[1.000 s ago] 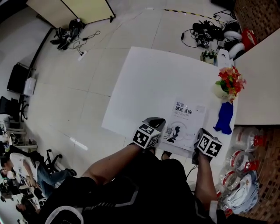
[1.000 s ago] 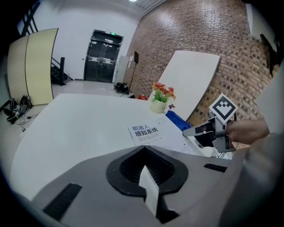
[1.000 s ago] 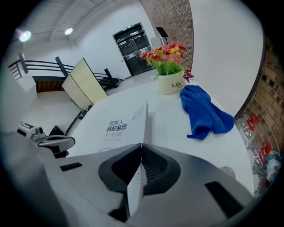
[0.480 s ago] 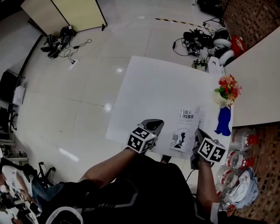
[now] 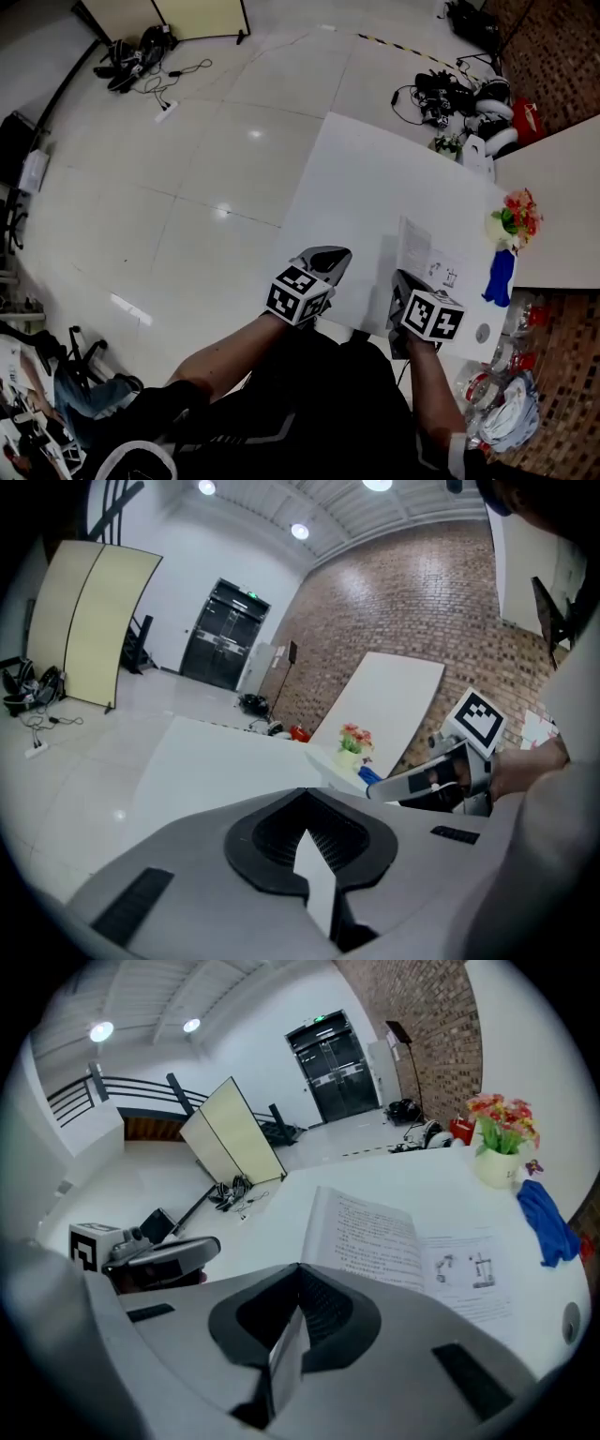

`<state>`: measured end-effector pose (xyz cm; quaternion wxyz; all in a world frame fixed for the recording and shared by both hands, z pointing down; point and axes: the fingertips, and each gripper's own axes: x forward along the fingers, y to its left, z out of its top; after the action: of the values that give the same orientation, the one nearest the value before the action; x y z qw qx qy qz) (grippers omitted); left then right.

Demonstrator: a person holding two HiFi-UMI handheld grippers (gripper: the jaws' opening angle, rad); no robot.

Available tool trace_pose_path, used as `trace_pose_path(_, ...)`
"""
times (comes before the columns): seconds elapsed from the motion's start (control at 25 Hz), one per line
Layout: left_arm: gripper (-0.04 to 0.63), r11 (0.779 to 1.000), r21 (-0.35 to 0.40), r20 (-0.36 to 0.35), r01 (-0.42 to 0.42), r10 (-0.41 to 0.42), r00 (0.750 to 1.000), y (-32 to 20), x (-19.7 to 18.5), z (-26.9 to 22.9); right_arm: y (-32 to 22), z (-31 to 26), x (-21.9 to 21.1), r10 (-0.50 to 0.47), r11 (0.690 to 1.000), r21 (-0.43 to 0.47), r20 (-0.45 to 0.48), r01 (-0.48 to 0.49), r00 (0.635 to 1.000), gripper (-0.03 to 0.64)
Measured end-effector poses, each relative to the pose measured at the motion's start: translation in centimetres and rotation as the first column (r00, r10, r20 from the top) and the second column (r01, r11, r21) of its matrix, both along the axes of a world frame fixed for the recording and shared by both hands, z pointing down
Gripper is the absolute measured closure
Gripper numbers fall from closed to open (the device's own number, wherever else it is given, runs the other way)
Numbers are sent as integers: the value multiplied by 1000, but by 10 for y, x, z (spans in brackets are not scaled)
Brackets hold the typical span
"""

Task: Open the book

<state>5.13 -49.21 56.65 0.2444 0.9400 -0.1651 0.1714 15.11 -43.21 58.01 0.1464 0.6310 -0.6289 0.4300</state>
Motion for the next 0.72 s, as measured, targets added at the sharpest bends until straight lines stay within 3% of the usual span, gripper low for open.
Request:
trace_pose_path(0.4,594,997,-20,43,79,-78,996,-27,-69,19,-42,105,-71,-154,968,-220,-130,123,980,615)
trace_pose_path(0.56,594,997,-17,47,80,-79,996,-28,-77,22,-39,121,-79,-168,960,-248,-147,128,975,614)
trace_pose_path(0.72,594,997,-15,48,70,-69,996,-25,-72,23,-34,123,-82,-185,964,-218,-133,153,974,612)
